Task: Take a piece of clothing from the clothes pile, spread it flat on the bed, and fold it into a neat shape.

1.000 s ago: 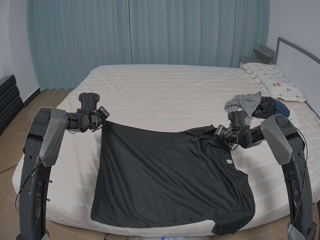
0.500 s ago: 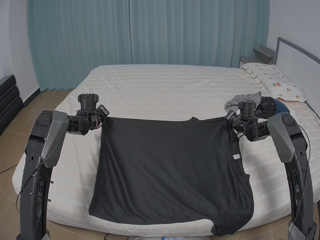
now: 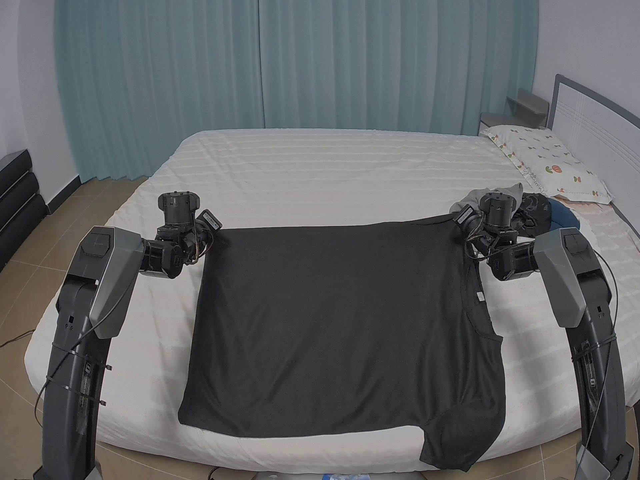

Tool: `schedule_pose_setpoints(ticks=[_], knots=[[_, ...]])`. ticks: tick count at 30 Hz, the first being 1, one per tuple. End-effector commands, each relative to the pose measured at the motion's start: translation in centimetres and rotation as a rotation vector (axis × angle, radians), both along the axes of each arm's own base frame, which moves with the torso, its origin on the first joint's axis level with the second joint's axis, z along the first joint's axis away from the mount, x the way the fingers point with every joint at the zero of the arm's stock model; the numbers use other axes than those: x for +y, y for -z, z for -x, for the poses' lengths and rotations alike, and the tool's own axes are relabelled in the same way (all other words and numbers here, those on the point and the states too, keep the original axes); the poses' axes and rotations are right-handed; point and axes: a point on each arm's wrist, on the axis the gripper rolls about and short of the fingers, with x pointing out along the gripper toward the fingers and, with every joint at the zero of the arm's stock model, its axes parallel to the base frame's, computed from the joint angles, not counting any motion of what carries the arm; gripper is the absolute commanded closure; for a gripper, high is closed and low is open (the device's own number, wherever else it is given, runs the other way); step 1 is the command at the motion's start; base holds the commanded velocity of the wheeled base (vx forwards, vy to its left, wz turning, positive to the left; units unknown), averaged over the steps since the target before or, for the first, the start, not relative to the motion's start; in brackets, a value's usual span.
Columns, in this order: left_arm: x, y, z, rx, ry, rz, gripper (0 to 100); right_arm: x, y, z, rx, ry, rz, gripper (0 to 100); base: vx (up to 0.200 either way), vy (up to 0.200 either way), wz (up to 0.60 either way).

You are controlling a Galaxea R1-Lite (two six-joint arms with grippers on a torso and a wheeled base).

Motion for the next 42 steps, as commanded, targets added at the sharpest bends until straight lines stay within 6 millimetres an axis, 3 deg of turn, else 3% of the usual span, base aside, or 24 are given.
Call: schedule_pose_setpoints(ticks=[1,14,19,20,21,25,28,29,32,36,39,42], knots=[[-0.1,0.4,0.0,0.004,0.002,0.0,100,0.0,0.2,-0.2,-0.008,0.002,0.003,100,0.0,0.0,0.0],[-0.9,3.9,-0.1,0.062,0.025,-0.004,100,0.0,6.2,-0.3,0.101,-0.003,0.032,100,0.0,0.0,0.0],[-1.1,5.1,-0.1,0.087,0.033,-0.004,100,0.3,7.5,-0.2,0.124,-0.009,0.033,100,0.0,0.0,0.0],[-1.1,5.3,-0.1,0.091,0.035,-0.004,0,0.4,7.7,-0.2,0.128,-0.011,0.033,100,0.0,0.0,0.0],[-1.2,5.5,-0.1,0.093,0.036,-0.005,0,0.4,8.0,-0.1,0.133,-0.011,0.035,0,0.0,0.0,0.0],[-1.2,5.6,-0.1,0.093,0.034,-0.005,0,0.6,7.9,-0.1,0.131,-0.011,0.031,0,0.0,0.0,0.0],[-1.1,5.2,-0.1,0.088,0.026,-0.009,0,0.1,6.7,-0.2,0.11,-0.001,0.025,0,0.0,0.0,0.0],[-1.0,4.9,0.0,0.091,0.016,-0.013,0,-0.3,4.9,-0.2,0.083,0.009,0.02,0,0.0,0.0,0.0],[-0.3,2.8,0.0,0.065,-0.03,-0.016,0,-1.6,2.8,0.7,0.087,0.034,0.007,0,0.0,0.0,0.0],[1.5,-0.4,1.2,0.091,-0.083,-0.004,0,-3.0,0.7,3.5,0.142,0.047,-0.014,0,0.0,0.0,0.0],[2.5,-2.8,3.3,0.105,-0.085,0.018,0,-3.5,-0.9,6.1,0.132,0.019,-0.02,0,0.0,0.0,0.0],[3.1,-5.0,6.5,0.142,-0.019,0.055,0,-4.0,-3.0,9.7,0.141,-0.049,-0.035,0,0.0,0.0,0.0]])
